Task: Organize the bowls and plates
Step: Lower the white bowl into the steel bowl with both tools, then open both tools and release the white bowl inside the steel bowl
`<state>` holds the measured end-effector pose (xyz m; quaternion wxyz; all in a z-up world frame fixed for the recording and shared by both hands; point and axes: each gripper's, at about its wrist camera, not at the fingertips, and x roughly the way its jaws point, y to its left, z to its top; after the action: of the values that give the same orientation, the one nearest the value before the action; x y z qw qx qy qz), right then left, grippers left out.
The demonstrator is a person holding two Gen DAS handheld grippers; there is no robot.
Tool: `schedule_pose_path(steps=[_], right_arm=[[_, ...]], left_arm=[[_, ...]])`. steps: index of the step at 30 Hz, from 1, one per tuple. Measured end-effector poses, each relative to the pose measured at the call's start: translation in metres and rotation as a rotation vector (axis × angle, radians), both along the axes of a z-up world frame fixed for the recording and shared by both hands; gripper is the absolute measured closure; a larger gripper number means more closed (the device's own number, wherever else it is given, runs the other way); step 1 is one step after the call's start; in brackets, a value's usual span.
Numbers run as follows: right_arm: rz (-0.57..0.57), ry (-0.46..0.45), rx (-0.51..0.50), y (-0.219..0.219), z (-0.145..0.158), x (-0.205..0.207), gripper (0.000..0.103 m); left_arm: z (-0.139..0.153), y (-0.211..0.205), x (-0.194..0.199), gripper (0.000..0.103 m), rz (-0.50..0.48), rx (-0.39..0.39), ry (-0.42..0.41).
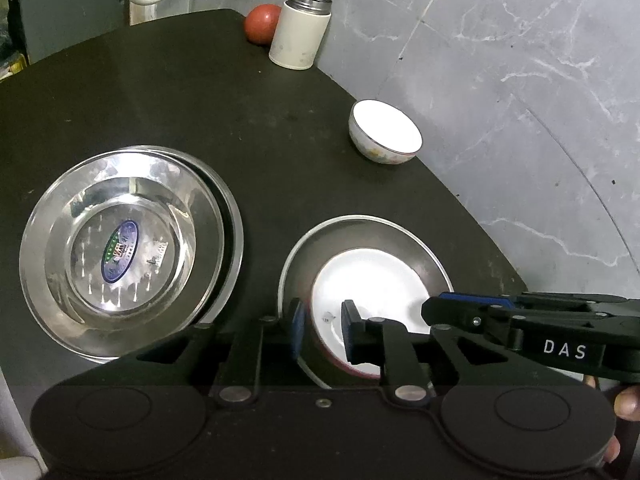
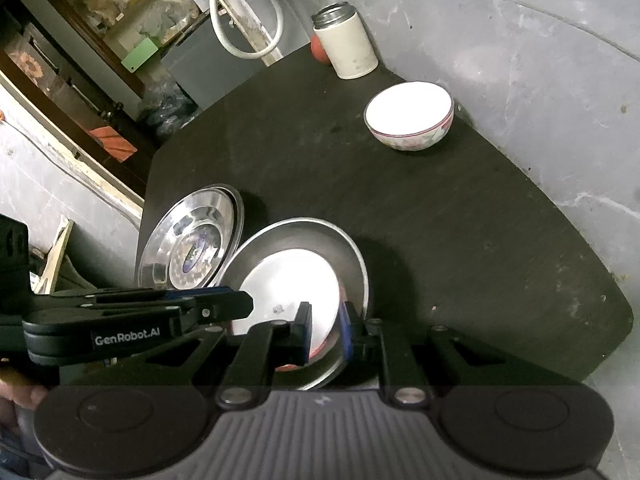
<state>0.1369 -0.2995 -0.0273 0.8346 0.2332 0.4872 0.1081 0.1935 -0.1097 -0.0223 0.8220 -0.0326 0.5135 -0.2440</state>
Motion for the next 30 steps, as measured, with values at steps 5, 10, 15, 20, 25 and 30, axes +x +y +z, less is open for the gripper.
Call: schedule_pose_path(steps=[5,10,15,20,25,30], right_arm=[[-0.009,-0.021,-0.01,-0.002,0.003,-0.002,0.084],[-0.037,-0.067,-0.016,-0.006,0.01,-0.006,0.071],[-0.077,-0.082,-0.019,-0.013,0.012,-0.008,0.045],[-0.103,-0.081,-0.016,-0.018,0.009,-0.007,0.025],[-0.148,-0.081,0.006,-0.026,0.003,-0.006,0.008],[-0.223,-0.071,0.03,-0.037,-0.008,-0.006,0.003]], left_arm=[[0.006,0.002,-0.003,0.078,0.009,0.001,-0.021],[0.014,0.005,-0.006,0.052,0.016,-0.003,-0.068],[0.022,0.009,-0.008,0.023,0.063,0.037,-0.127],[0.024,0.014,-0.005,0.013,0.114,0.063,-0.14],[0.026,0.019,-0.002,0.004,0.162,0.072,-0.161],[0.026,0.021,0.006,0.001,0.184,0.085,-0.155]])
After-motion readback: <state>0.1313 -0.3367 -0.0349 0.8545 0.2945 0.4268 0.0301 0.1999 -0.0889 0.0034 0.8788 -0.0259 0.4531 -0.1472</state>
